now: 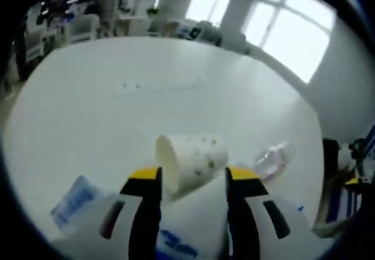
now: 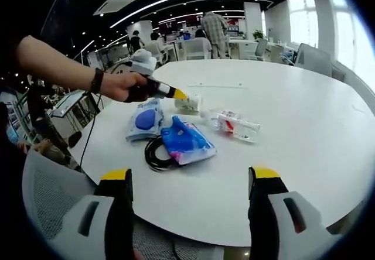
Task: Arrange the tabletop items into an orderly group along one side of the table until the central work area is clear of visible clutter.
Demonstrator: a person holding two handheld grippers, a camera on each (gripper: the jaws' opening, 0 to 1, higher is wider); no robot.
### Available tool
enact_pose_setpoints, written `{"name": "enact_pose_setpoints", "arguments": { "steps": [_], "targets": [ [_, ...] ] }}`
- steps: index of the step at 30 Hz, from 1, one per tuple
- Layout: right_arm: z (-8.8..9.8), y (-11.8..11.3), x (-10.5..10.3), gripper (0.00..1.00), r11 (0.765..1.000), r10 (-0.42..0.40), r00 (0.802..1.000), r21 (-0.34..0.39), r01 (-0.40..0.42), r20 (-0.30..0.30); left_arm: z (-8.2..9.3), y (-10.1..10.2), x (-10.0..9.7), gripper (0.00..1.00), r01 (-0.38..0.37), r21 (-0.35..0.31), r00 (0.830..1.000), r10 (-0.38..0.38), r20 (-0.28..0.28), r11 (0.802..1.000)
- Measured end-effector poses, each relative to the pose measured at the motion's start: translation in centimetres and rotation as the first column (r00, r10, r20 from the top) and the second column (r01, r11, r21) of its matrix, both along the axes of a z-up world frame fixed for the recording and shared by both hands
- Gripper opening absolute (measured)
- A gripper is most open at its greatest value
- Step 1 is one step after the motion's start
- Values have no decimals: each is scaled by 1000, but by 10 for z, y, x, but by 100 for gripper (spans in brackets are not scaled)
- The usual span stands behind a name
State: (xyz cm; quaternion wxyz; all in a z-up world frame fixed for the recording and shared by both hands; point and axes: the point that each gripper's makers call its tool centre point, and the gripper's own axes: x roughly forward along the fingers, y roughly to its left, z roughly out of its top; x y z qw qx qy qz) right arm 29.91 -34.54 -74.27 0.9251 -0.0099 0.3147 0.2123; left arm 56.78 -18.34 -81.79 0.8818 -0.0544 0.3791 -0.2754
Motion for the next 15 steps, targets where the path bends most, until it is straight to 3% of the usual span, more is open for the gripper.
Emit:
{"name": "enact_pose_setpoints", "arguments": {
  "steps": [5, 15],
  "targets": [
    [1, 2, 0, 80, 1000, 6, 1000, 8, -6, 4, 0, -4, -4, 30, -25, -39, 999, 24, -32, 999],
    [1, 2, 1, 80, 1000, 5, 1000, 10, -5, 4, 5, -8, -8, 23, -50, -79, 998, 47, -43, 996]
  ]
}}
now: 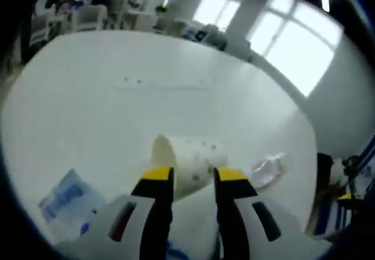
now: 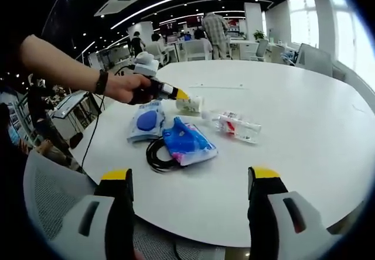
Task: Arrange the tabletop items into an orderly group along one side of the table until the central work area is clear of visible clutter.
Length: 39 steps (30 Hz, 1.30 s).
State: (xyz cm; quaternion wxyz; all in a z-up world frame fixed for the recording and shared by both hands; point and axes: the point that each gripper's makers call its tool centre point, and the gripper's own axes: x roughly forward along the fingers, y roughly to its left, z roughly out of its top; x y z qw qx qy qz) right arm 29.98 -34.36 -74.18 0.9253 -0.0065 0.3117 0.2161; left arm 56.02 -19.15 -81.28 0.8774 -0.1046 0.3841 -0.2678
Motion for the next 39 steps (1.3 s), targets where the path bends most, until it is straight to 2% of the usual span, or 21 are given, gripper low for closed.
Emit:
{"name": "enact_pose_setpoints", "arguments": {
  "steps": [6, 11, 17, 24, 31, 39],
  "targets": [
    [2, 1, 0, 80, 1000, -2, 1000, 7, 2, 2, 3, -2, -5, 16, -15, -32, 1000, 15, -12, 999],
    [2, 2, 0, 79, 1000, 4, 1000, 11, -4, 1, 6, -7, -9, 9, 5, -37, 1000, -5, -5, 999],
    [2, 1, 0, 79, 1000, 1, 1000, 8, -1, 3, 15, -13, -9, 0, 17, -75, 1000, -16, 9, 997],
    [2, 1, 0, 79, 1000, 2, 1000, 8, -2, 5, 24, -14, -8, 0, 23, -90, 999, -21, 26, 996],
    [3, 1, 1, 79, 1000, 1, 1000, 9, -1, 12, 35, -5, -6, 0, 28, -89, 998, -23, 50, 996],
    [5, 2, 0, 79, 1000, 6, 1000, 10, -6, 21, 54, 24, -3, 0, -1, -82, 996, 8, 86, 997]
  ]
}}
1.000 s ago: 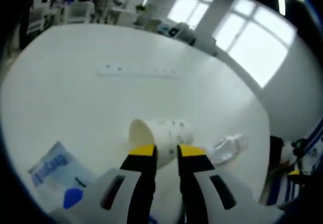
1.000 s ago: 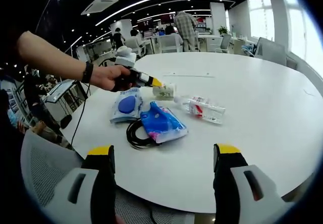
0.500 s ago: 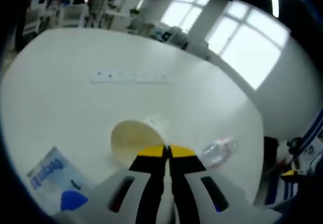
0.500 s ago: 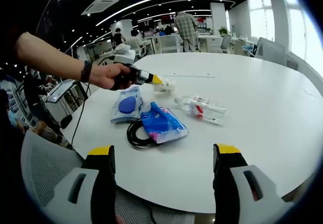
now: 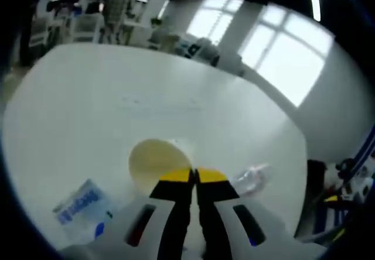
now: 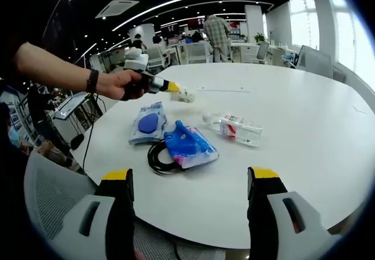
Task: Arrange the tabletop items into an orderly group along one side of the table until the central work area is clear of visible clutter.
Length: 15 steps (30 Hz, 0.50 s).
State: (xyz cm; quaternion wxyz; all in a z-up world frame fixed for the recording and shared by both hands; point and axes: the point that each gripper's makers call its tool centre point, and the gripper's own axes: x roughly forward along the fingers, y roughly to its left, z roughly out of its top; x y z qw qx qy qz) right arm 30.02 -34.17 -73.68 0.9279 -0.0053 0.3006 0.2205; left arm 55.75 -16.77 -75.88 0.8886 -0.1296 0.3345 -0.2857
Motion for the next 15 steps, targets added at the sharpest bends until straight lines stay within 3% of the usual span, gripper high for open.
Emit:
{"name": "enact_pose_setpoints", "arguments": {
  "steps": [7, 15],
  "targets": [
    [0, -2, 1, 81, 1000, -5, 1000, -9, 5, 6, 20, 43, -7, 0, -70, -3, 997, 70, 39, 998],
    [2, 2, -1, 81, 1000, 10, 1000, -5, -10, 12, 26, 89, -25, 0, -125, 22, 991, 124, 56, 992]
  ]
}}
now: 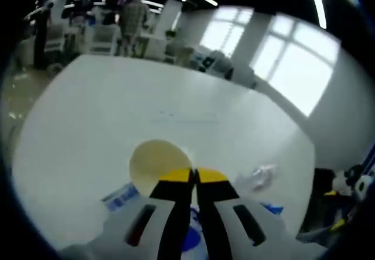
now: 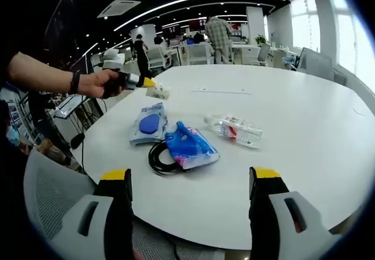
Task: Arrange the tabletop items into an orderly group along one side of the table until the central work area is clear of visible clutter.
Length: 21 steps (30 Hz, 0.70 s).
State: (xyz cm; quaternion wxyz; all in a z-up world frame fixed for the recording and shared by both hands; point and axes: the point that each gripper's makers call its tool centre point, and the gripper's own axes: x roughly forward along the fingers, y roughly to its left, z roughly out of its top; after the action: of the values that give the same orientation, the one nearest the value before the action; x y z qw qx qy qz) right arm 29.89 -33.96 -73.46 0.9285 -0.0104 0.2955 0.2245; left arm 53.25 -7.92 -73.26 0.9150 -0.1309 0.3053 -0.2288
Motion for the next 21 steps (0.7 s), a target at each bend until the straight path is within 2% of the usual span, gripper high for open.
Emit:
{"name": "enact_pose_setpoints", "arguments": {
  "steps": [8, 19, 21],
  "targets": [
    [1, 0, -1, 81, 1000, 1, 1000, -2, -1, 2, 4, 43, -20, 0, -79, -2, 997, 79, 4, 997],
    [1, 1, -1, 81, 1000, 6, 1000, -2, -6, 5, 5, 90, -45, 0, -138, 39, 990, 138, 9, 990],
    [1, 1, 0, 81, 1000, 7, 1000, -2, -7, 6, 5, 100, -48, 0, -148, 69, 989, 148, 18, 987]
  ]
}}
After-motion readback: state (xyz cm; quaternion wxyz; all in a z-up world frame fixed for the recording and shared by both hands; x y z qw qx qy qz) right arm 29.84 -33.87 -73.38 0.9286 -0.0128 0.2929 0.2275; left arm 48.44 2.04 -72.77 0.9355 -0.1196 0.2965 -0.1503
